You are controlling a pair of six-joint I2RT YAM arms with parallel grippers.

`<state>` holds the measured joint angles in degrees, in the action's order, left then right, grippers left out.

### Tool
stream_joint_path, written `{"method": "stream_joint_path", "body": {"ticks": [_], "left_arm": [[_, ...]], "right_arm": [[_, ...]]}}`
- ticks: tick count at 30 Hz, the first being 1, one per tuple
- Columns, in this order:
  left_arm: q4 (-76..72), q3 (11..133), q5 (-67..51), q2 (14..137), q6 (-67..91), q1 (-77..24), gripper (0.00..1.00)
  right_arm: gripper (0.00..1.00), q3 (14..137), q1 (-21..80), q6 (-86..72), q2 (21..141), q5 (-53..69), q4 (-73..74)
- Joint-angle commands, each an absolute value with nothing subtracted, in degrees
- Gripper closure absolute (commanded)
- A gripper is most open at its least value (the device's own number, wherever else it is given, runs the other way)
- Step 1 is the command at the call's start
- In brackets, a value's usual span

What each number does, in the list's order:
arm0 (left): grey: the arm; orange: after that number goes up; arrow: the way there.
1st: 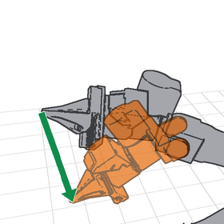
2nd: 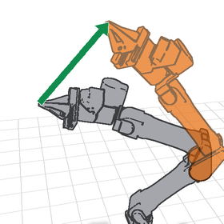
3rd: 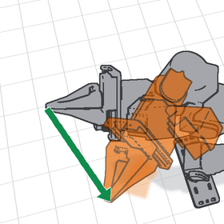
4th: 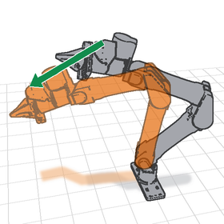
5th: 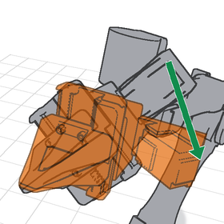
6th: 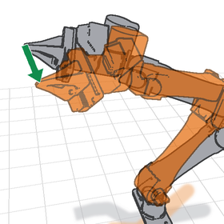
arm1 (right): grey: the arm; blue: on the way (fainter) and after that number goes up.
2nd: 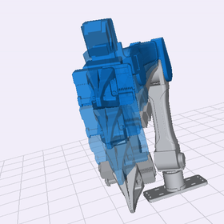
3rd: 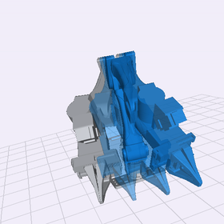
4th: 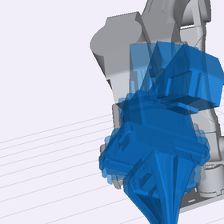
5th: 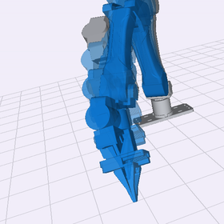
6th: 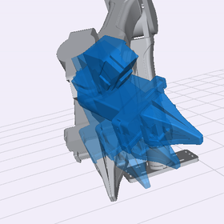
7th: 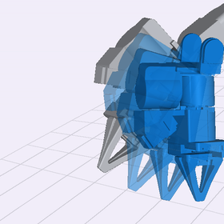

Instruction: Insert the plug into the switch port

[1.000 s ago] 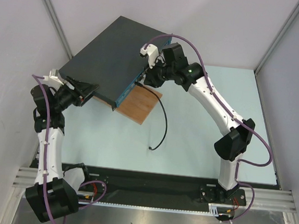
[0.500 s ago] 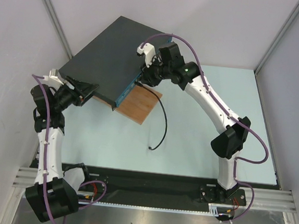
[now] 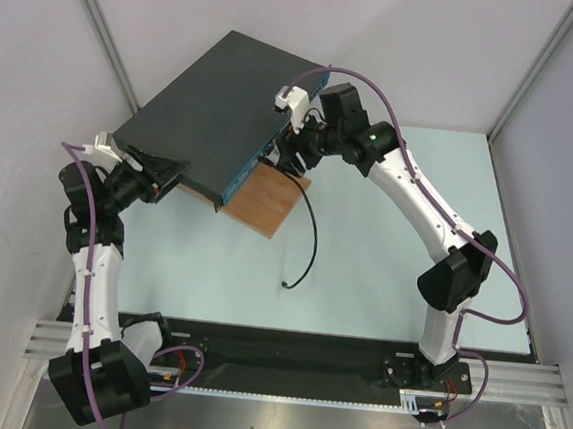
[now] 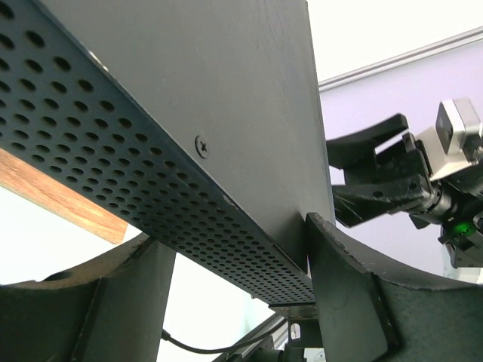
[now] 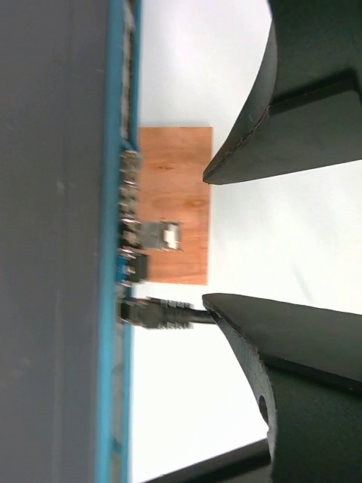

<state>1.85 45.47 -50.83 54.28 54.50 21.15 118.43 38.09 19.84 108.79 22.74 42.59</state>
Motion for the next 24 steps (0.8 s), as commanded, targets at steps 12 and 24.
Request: {"method": "stream_joint_path", "body": {"ticks": [12, 24], "left_arm": [[-8.53, 47.99, -46.50, 55.63, 49.22, 19.69, 0.96], [-8.79, 48.34, -46.76, 55.99, 49.22, 19.60, 0.96]], "right_arm": [[0.67, 117.25, 37.62, 17.32, 105.82, 26.90, 40.87], [0.78, 117.86, 37.88, 17.66, 108.28, 24.00, 37.71]]}}
